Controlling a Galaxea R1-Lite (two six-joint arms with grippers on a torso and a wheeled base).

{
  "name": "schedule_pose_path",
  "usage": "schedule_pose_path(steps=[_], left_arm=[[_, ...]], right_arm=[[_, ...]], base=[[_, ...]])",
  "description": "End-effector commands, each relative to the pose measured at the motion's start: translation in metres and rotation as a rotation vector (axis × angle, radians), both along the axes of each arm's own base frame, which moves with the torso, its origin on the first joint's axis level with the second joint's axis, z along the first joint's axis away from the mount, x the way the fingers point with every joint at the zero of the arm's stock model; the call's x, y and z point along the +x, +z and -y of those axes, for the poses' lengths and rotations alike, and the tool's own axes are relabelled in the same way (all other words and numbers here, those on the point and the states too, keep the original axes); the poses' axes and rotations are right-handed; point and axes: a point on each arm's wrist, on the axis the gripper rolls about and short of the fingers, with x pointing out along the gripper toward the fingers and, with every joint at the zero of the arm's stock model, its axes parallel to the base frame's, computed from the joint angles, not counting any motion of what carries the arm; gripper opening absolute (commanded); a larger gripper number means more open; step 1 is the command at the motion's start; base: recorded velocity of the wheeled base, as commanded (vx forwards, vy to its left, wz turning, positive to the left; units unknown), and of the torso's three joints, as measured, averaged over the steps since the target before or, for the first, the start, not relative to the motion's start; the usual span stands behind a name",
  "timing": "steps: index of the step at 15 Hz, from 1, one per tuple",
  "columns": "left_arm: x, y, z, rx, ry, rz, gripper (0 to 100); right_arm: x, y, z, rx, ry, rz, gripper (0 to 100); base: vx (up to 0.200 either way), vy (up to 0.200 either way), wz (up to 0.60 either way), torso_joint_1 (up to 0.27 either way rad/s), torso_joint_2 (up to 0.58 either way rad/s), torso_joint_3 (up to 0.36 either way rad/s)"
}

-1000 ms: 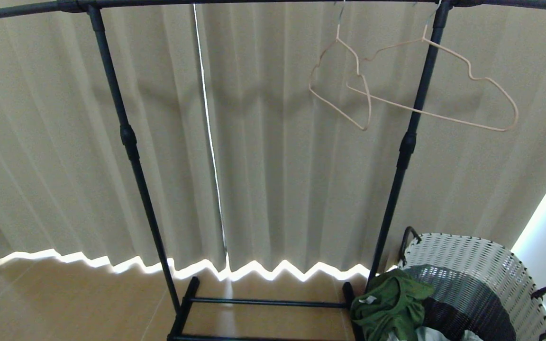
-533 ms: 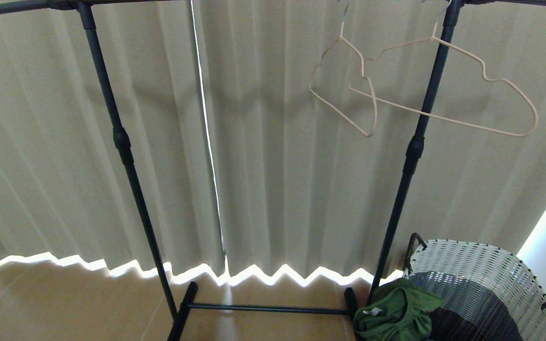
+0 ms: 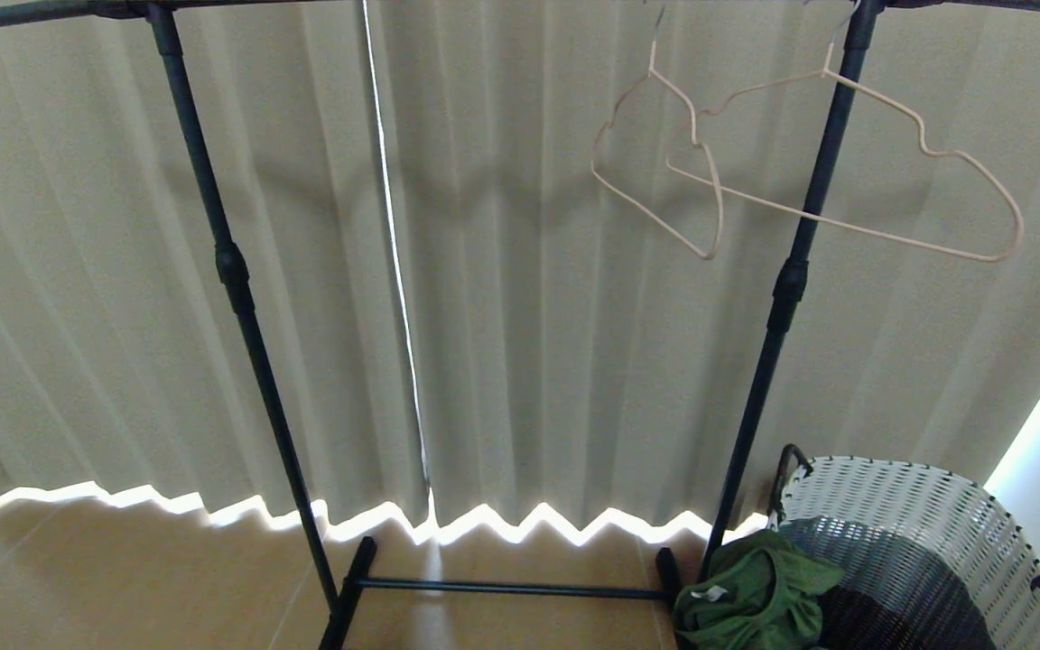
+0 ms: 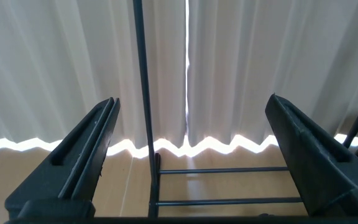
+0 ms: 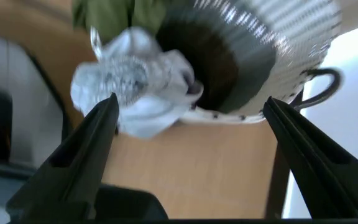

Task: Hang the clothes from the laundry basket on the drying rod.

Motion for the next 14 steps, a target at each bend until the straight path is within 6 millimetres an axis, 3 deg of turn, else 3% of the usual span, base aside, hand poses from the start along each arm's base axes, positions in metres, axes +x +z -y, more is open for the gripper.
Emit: schedule_pose_path(steps=[1, 9, 11, 14], left_arm=[[0.000, 0.000, 0.000, 0.000, 0.000, 0.001, 100], [0.000, 0.000, 0.000, -0.002, 0.000, 0.000, 100], [0.000, 0.000, 0.000, -0.002, 0.000, 0.001, 100], [0.000, 0.000, 0.000, -0.002, 0.000, 0.000, 100]], right_arm=[[0.024, -0.008, 0.000, -0.012, 0.020, -0.181, 100], [0.061, -0.037, -0.010, -0.027, 0.099, -0.385, 100], [0.079, -0.048, -0.009, -0.050, 0.075, -0.389, 100], [0.091, -0.062, -0.008, -0.136, 0.025, -0.438, 100]], base=[[0.000, 0.000, 0.00, 0.000, 0.00, 0.000], [0.000, 0.000, 0.00, 0.000, 0.00, 0.000], [0.000, 0.000, 0.00, 0.000, 0.00, 0.000], [0.000, 0.000, 0.00, 0.000, 0.00, 0.000]])
